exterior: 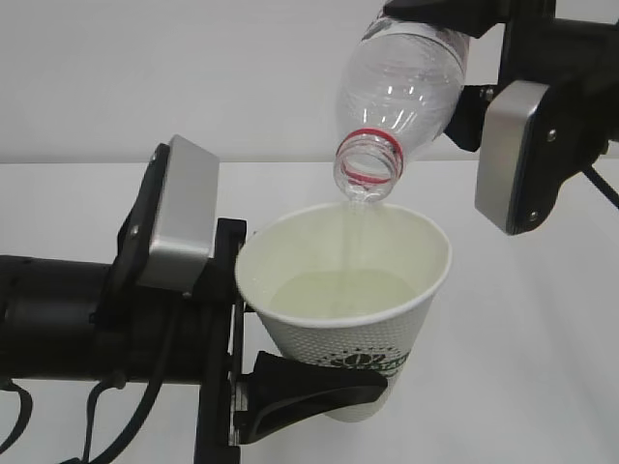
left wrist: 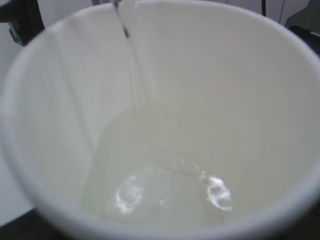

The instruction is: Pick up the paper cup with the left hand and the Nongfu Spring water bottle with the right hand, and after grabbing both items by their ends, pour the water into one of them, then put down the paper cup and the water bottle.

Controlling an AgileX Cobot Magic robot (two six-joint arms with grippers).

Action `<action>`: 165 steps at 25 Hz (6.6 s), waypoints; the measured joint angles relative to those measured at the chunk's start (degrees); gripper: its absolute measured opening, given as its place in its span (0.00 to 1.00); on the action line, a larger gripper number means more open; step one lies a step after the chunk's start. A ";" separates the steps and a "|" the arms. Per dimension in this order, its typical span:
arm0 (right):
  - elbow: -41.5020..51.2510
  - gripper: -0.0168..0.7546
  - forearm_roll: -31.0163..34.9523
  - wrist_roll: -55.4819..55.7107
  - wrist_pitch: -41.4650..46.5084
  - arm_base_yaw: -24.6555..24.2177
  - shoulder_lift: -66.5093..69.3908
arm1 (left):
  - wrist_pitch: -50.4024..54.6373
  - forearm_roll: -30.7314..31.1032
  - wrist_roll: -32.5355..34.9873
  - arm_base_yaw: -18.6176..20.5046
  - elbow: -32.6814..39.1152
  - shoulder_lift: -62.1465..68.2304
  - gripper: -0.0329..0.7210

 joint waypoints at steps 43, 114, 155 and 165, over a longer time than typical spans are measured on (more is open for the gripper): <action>-0.09 0.63 0.20 -1.56 -0.22 0.00 0.00 | 0.00 0.00 0.00 0.00 0.00 0.00 0.69; -0.09 0.63 -0.02 41.02 -2.30 0.00 0.00 | 0.00 0.92 0.00 0.00 0.00 0.00 0.69; -0.09 0.63 12.25 58.75 10.23 0.00 0.00 | 0.00 0.92 0.00 0.00 0.00 0.00 0.69; -0.09 0.63 18.51 58.75 13.01 0.00 1.38 | 0.00 0.92 0.00 0.00 0.00 0.00 0.69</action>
